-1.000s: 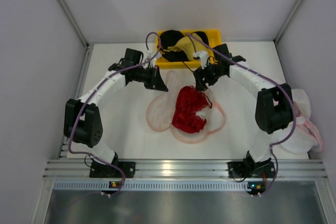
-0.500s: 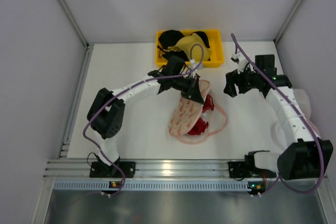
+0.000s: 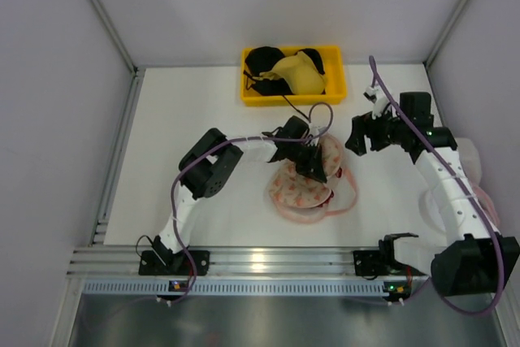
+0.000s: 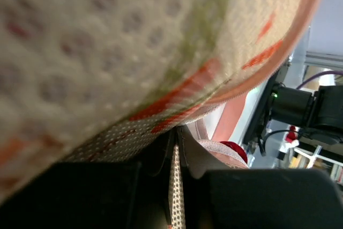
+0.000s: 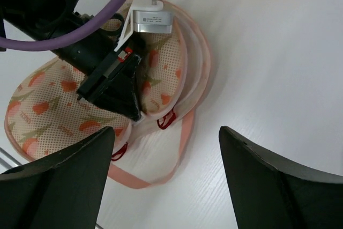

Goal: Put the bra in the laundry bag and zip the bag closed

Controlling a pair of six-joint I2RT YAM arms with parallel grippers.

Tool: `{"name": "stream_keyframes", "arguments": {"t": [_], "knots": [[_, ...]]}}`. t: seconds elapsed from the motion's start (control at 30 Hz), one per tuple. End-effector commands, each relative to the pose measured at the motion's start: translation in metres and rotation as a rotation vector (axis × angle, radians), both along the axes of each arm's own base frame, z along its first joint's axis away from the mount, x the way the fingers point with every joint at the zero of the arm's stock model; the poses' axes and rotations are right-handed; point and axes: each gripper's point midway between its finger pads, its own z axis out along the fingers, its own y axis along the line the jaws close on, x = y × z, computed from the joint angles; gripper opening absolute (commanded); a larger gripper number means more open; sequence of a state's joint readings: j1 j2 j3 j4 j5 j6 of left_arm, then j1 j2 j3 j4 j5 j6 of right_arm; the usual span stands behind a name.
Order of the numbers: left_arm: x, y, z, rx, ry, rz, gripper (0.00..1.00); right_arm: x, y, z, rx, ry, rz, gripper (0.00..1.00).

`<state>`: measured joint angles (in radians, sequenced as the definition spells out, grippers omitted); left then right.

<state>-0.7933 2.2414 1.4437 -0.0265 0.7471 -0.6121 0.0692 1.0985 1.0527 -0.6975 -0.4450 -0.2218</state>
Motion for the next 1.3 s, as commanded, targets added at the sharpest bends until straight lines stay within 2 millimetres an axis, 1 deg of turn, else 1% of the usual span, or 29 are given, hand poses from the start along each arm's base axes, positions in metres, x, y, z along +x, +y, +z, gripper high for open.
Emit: {"name": "stream_keyframes", "arguments": {"t": [0.0, 0.03, 0.07, 0.1, 0.13, 0.17, 0.2, 0.23, 0.27, 0.33, 0.43, 0.47, 0.53, 0.57, 0.6, 0.63, 0.67, 0.7, 0.73, 0.77, 0.83, 0.9, 0.93, 1.03, 1.07, 1.13, 1.17, 1.23, 1.27], "knots": [[0.021, -0.007, -0.001, -0.003, -0.114, 0.032, 0.13, -0.002, 0.010, -0.019, 0.066, 0.103, 0.022, 0.79], [0.018, 0.001, -0.005, 0.036, -0.104, 0.022, 0.14, 0.003, 0.010, -0.023, 0.066, 0.120, 0.020, 0.77], [0.019, 0.007, -0.010, 0.062, -0.152, -0.010, 0.15, 0.006, 0.009, -0.025, 0.067, 0.121, 0.017, 0.77], [0.022, 0.009, -0.008, 0.079, -0.186, -0.025, 0.16, 0.008, 0.008, -0.026, 0.071, 0.122, 0.015, 0.76], [0.020, 0.022, -0.017, 0.150, -0.189, -0.035, 0.16, 0.011, 0.007, -0.029, 0.069, 0.128, 0.016, 0.76], [0.021, 0.028, -0.019, 0.169, -0.245, -0.086, 0.16, 0.014, 0.003, -0.031, 0.067, 0.127, 0.005, 0.76], [0.016, 0.039, -0.021, 0.211, -0.242, -0.118, 0.16, 0.020, 0.000, -0.034, 0.066, 0.128, -0.008, 0.76], [0.021, 0.041, -0.021, 0.210, -0.286, -0.138, 0.15, 0.023, -0.002, -0.034, 0.067, 0.124, -0.015, 0.76], [0.018, 0.054, -0.027, 0.254, -0.325, -0.204, 0.15, 0.027, -0.012, -0.034, 0.080, 0.127, -0.050, 0.75], [0.009, 0.074, -0.034, 0.301, -0.374, -0.334, 0.15, 0.036, -0.020, -0.031, 0.104, 0.129, -0.081, 0.75], [-0.002, 0.098, -0.042, 0.348, -0.407, -0.471, 0.14, 0.048, -0.040, -0.025, 0.138, 0.122, -0.131, 0.75], [-0.014, 0.112, -0.044, 0.337, -0.419, -0.598, 0.14, 0.052, -0.049, -0.023, 0.143, 0.116, -0.154, 0.76], [-0.025, 0.128, -0.046, 0.342, -0.434, -0.727, 0.15, 0.057, -0.056, -0.021, 0.145, 0.116, -0.156, 0.76], [-0.028, 0.137, -0.048, 0.310, -0.490, -0.848, 0.15, 0.059, -0.060, -0.020, 0.150, 0.116, -0.158, 0.76], [-0.037, 0.154, -0.047, 0.333, -0.480, -0.934, 0.15, 0.062, -0.062, -0.019, 0.151, 0.118, -0.154, 0.76], [-0.036, 0.162, -0.049, 0.306, -0.553, -1.060, 0.16, 0.061, -0.061, -0.018, 0.154, 0.122, -0.143, 0.76], [-0.045, 0.176, -0.054, 0.307, -0.557, -1.138, 0.16, 0.061, -0.057, -0.018, 0.174, 0.125, -0.120, 0.76], [-0.046, 0.182, -0.049, 0.305, -0.610, -1.212, 0.16, 0.063, -0.054, -0.018, 0.187, 0.128, -0.105, 0.75], [-0.043, 0.192, -0.051, 0.289, -0.692, -1.345, 0.16, 0.063, -0.051, -0.017, 0.199, 0.132, -0.093, 0.75], [-0.050, 0.206, -0.055, 0.284, -0.703, -1.422, 0.17, 0.062, -0.044, -0.018, 0.212, 0.141, -0.066, 0.74], [-0.046, 0.215, -0.049, 0.255, -0.828, -1.602, 0.17, 0.061, -0.034, -0.022, 0.210, 0.158, -0.028, 0.74], [-0.047, 0.222, -0.043, 0.226, -0.890, -1.702, 0.18, 0.058, -0.011, -0.030, 0.211, 0.186, 0.031, 0.73], [-0.044, 0.221, -0.041, 0.200, -0.939, -1.770, 0.19, 0.057, -0.002, -0.032, 0.218, 0.197, 0.048, 0.73], [-0.042, 0.216, -0.031, 0.140, -1.044, -1.874, 0.21, 0.051, 0.043, -0.046, 0.214, 0.233, 0.155, 0.73], [-0.040, 0.217, -0.029, 0.141, -1.068, -1.915, 0.22, 0.047, 0.065, -0.048, 0.213, 0.243, 0.212, 0.73], [-0.041, 0.217, -0.025, 0.090, -1.129, -2.011, 0.24, 0.049, 0.087, -0.057, 0.221, 0.267, 0.259, 0.74], [-0.038, 0.218, -0.021, 0.088, -1.164, -2.044, 0.26, 0.043, 0.105, -0.060, 0.222, 0.285, 0.312, 0.74], [-0.041, 0.223, -0.024, 0.045, -1.211, -2.129, 0.27, 0.044, 0.121, -0.071, 0.213, 0.315, 0.362, 0.74], [-0.036, 0.220, -0.020, 0.061, -1.279, -2.146, 0.27, 0.040, 0.133, -0.075, 0.211, 0.327, 0.401, 0.74]]}}
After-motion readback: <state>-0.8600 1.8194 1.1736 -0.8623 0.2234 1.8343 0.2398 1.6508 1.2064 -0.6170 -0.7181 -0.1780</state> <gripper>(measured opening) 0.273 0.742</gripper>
